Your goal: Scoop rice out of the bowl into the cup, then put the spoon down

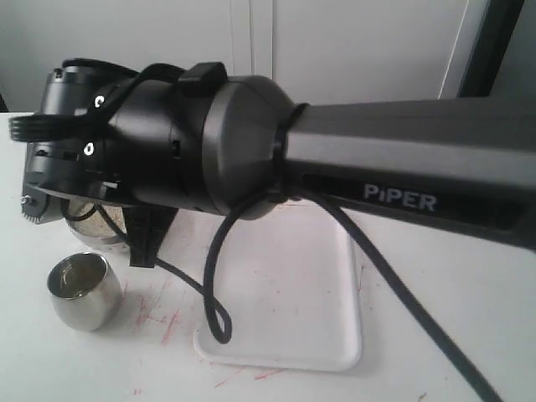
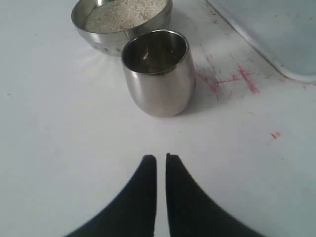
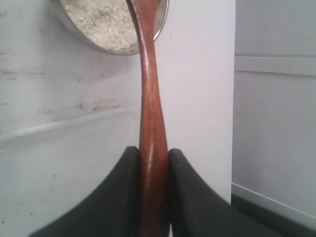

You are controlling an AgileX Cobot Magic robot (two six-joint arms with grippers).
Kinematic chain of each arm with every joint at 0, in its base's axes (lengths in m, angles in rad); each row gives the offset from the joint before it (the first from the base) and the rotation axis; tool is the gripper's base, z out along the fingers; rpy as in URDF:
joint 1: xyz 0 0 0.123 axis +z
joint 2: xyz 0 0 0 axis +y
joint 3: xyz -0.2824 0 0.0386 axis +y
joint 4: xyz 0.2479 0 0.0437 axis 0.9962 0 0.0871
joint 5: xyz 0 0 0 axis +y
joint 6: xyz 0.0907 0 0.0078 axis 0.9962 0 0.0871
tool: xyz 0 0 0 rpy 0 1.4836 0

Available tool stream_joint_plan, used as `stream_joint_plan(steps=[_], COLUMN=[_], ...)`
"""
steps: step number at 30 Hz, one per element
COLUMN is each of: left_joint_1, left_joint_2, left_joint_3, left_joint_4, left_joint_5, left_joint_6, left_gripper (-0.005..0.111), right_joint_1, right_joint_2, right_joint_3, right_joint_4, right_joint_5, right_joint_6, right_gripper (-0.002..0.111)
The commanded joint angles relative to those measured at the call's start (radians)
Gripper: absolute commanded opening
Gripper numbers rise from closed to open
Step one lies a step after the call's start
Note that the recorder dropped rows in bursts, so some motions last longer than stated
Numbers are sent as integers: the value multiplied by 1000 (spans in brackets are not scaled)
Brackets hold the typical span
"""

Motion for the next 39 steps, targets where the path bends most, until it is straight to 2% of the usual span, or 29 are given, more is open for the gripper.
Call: stream_joint_plan(steps=[1,12,19,27,39], left_joint_1=[-5,-5,-5,-5,-5], left_joint_2=[-3,-3,-3,-3,-3], left_joint_3=[5,5,5,5,5], left_joint_4=[-11,-11,-11,-11,-11], left_joint_5=[3,3,3,3,3], left_joint_6=[3,3,3,3,3], left_gripper=[14,14,14,14,14], right_joint_1=[41,68,68,70,78], right_joint_2=[-27,-61,-107,-143,-146], right_joint_3=[-5,3,100,213,229], right_joint_4=[3,7,11,24,29], right_joint_5=[30,89,78,-12,-50], right_joint_6=[-26,-51,-88,-88,-173], right_gripper=[0,0,0,0,0])
